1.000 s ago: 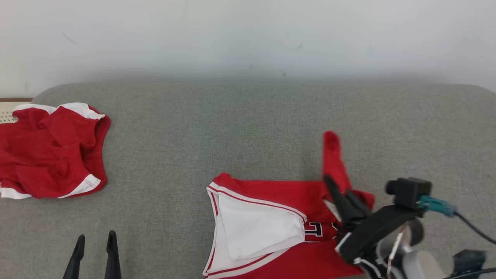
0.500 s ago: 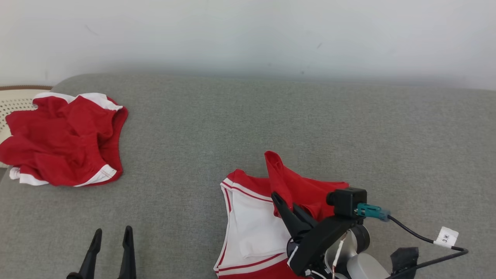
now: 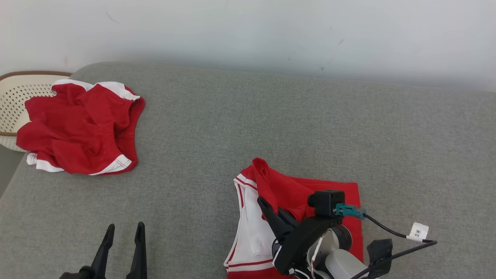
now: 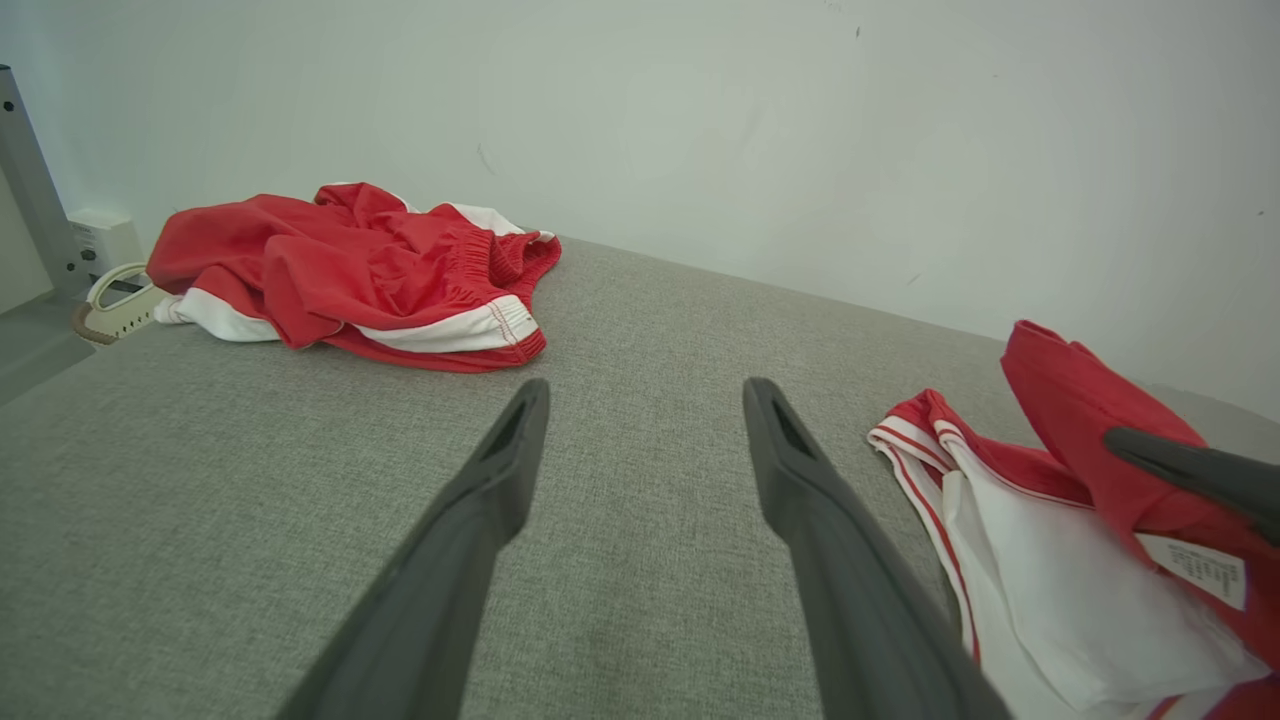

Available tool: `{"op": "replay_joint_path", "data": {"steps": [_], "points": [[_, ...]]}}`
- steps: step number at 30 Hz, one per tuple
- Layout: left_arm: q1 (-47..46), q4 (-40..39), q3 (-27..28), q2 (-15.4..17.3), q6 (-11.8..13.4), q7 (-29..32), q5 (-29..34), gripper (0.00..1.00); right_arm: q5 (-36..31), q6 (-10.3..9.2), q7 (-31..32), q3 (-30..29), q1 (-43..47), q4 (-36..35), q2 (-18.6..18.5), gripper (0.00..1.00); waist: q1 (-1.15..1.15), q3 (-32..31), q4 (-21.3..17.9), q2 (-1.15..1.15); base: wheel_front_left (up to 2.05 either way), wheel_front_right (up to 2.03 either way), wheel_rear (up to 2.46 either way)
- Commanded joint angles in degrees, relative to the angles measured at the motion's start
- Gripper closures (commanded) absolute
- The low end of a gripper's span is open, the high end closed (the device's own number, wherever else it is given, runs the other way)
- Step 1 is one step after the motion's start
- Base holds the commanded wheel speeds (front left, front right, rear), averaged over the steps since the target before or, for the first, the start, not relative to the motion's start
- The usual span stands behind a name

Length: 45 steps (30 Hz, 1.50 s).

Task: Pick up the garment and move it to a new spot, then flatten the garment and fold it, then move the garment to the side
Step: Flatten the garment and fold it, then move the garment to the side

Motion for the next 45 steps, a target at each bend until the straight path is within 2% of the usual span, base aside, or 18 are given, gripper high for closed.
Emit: {"op": "replay_joint_path", "data": {"steps": [1,2,3,4,12,19,26,32,38,45], "points": [[0.07,0.08,-0.09,-0.03,0.24,-0.20,-0.41,0.00,0.67,0.03,-0.46,0.43,-0.48,0.36,0.15,1.00,0.00,0.02,0.00,0.00,0.00,0.00,0.00],[0.15,0.11,-0.01,-0.02,0.26,-0.21,-0.44,0.00,1.01,0.03,-0.91,0.84,-0.85,0.95,0.15,0.62,0.00,0.04,-0.03,0.00,0.00,0.00,0.00],[0.21,0.16,0.06,-0.02,0.24,-0.21,-0.45,0.00,1.42,0.03,-1.36,1.24,-1.33,1.32,0.16,0.47,0.00,0.04,-0.09,0.00,0.00,0.00,0.00],[0.28,0.22,0.16,-0.02,0.24,-0.21,-0.45,0.00,1.88,0.03,-2.07,1.48,-1.78,1.46,0.15,0.00,0.00,0.01,-0.18,0.00,0.00,0.00,0.00],[1.39,0.23,1.65,-0.03,0.00,-0.20,-0.27,0.00,4.31,0.03,-7.22,0.41,-4.14,-3.12,0.11,0.00,0.00,-0.73,-1.65,0.00,0.00,0.00,0.00],[2.10,-0.25,2.39,-0.03,-0.28,-0.21,-0.29,0.00,-2.04,0.03,-9.35,-7.74,-3.81,-8.24,-3.36,0.00,0.00,-0.94,-2.55,0.00,0.00,0.00,0.00],[2.29,-0.41,2.73,-0.03,-0.29,-0.20,-0.42,0.00,-8.51,0.03,-8.06,-17.06,1.15,-10.46,-6.31,0.00,0.00,-0.81,-2.39,0.00,0.00,0.00,0.00],[2.45,-0.67,3.22,-0.03,-0.18,-0.21,-0.35,0.00,-14.48,0.03,-5.78,-22.50,5.40,-11.27,-6.81,0.00,0.00,-0.64,-2.53,0.00,0.00,0.00,0.00],[2.48,-0.90,3.68,-0.03,-0.18,-0.21,-0.29,0.00,-17.81,0.03,-2.14,-24.20,9.56,-10.92,-6.45,0.00,0.00,-0.35,-2.89,0.00,0.00,0.00,0.00],[1.99,-0.94,3.69,-0.03,-0.07,-0.20,-0.36,0.00,-17.93,0.03,-0.44,-23.67,11.55,-7.46,-5.75,0.00,0.00,0.17,-3.17,0.00,0.00,0.00,0.00]]}}
